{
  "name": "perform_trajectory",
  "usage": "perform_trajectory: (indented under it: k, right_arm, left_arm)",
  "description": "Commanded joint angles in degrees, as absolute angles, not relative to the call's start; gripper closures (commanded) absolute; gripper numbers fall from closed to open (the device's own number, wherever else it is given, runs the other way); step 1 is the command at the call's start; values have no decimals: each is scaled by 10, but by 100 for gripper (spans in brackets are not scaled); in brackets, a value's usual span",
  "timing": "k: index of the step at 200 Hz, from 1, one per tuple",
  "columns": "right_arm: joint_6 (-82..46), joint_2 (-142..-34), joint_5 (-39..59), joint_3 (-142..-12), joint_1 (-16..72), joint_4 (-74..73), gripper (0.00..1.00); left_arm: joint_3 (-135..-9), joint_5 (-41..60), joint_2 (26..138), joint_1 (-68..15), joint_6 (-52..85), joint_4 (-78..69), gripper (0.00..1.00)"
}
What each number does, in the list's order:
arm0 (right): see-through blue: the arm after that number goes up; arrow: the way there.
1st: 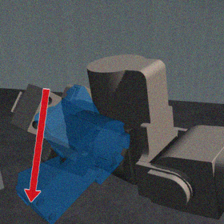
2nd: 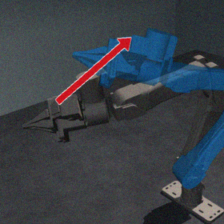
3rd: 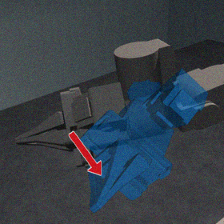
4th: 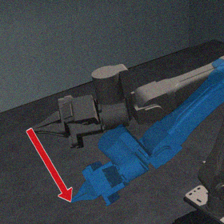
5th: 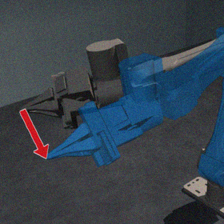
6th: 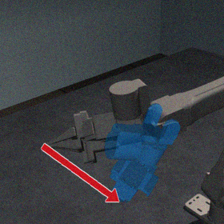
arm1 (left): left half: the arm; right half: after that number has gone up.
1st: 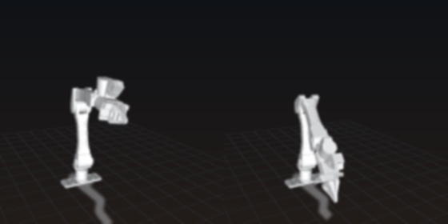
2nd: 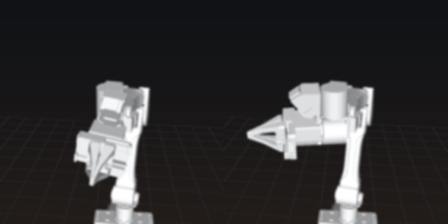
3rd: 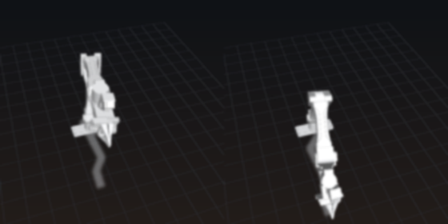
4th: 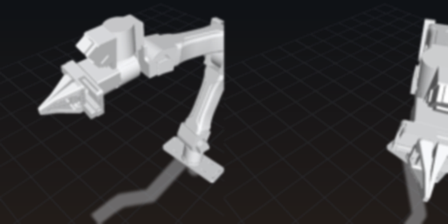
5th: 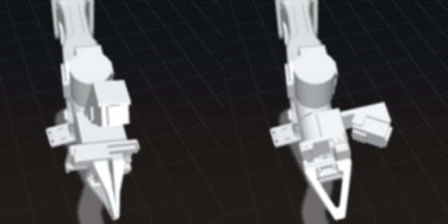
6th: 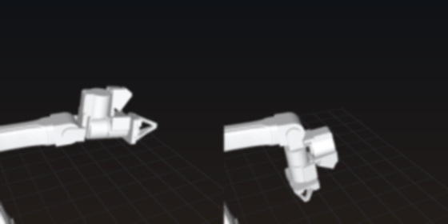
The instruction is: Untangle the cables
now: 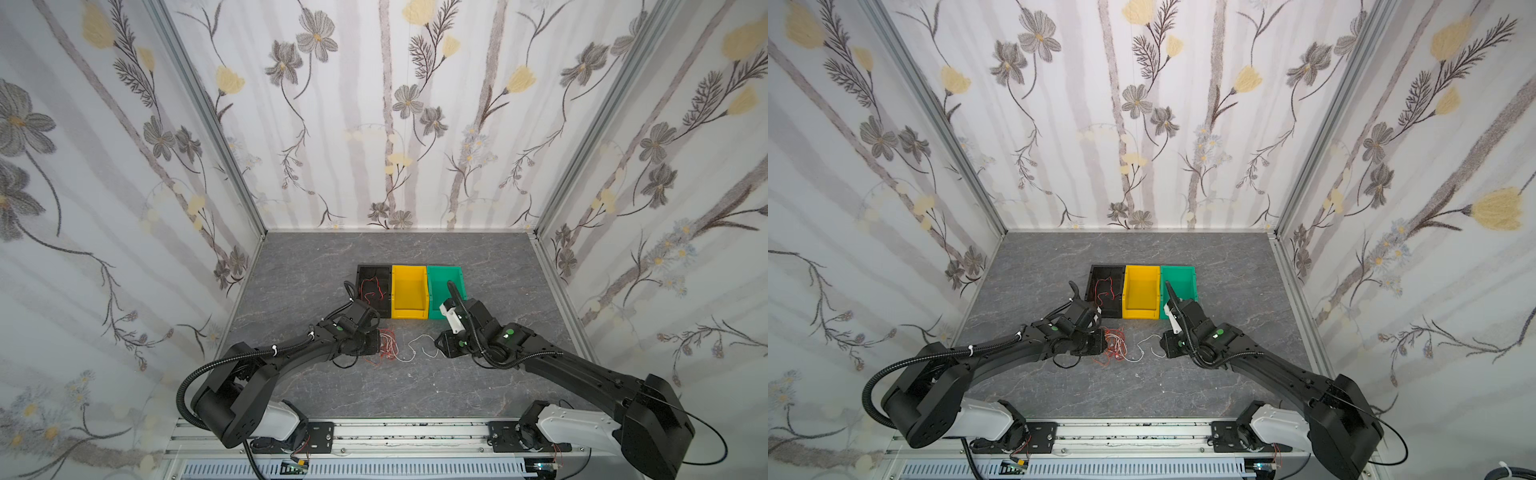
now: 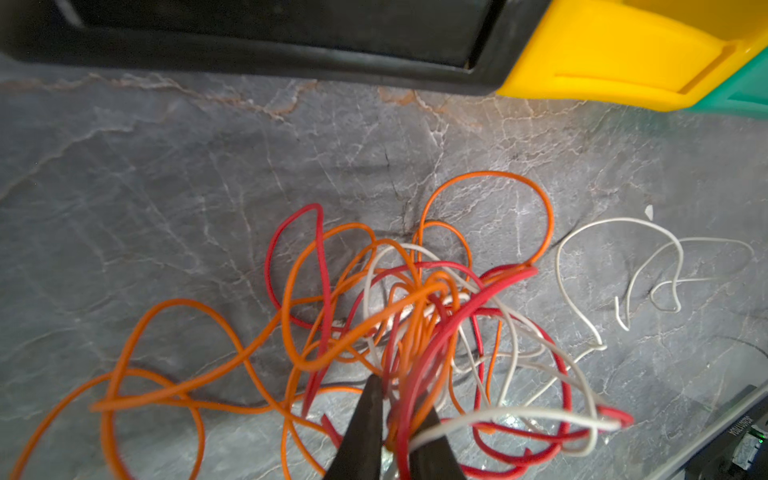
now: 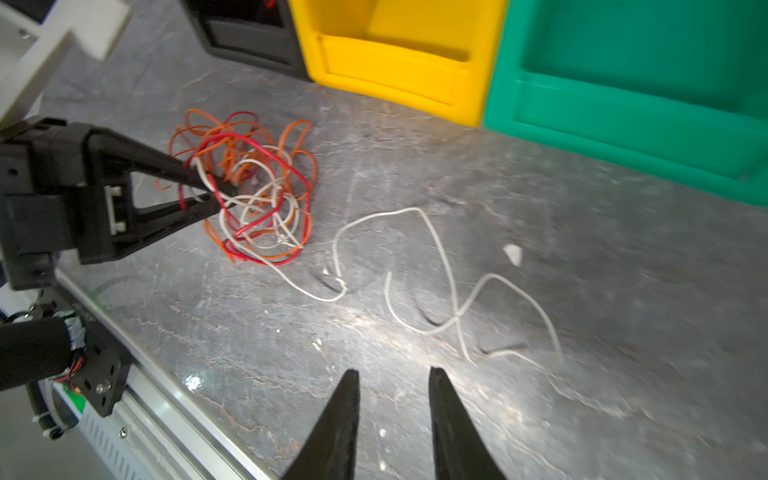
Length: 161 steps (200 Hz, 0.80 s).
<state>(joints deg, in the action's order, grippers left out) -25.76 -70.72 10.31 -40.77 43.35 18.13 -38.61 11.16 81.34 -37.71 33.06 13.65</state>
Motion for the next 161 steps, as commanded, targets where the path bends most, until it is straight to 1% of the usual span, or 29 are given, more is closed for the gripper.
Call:
perform_trajectory:
  k: [1, 40, 84, 120, 161]
  right_arm:
    - [-213, -762, 155, -410, 460, 57, 69]
    - [-173, -864, 177, -459, 503, 16, 69]
    - [-144, -946, 183, -485, 516, 7, 68]
    - [-141, -983, 226, -498, 516, -12, 66]
    - [-151, -1001, 254, -504, 516, 4, 66]
  left_arm:
    - [-391, 99, 819, -377, 341, 136, 85]
    - [-384, 83, 810, -377, 352, 143, 85]
    - [-377, 80, 812, -376, 358, 141, 85]
    - [-367, 83, 811, -371, 363, 131, 85]
    - [-366, 84, 805, -367, 365, 130, 85]
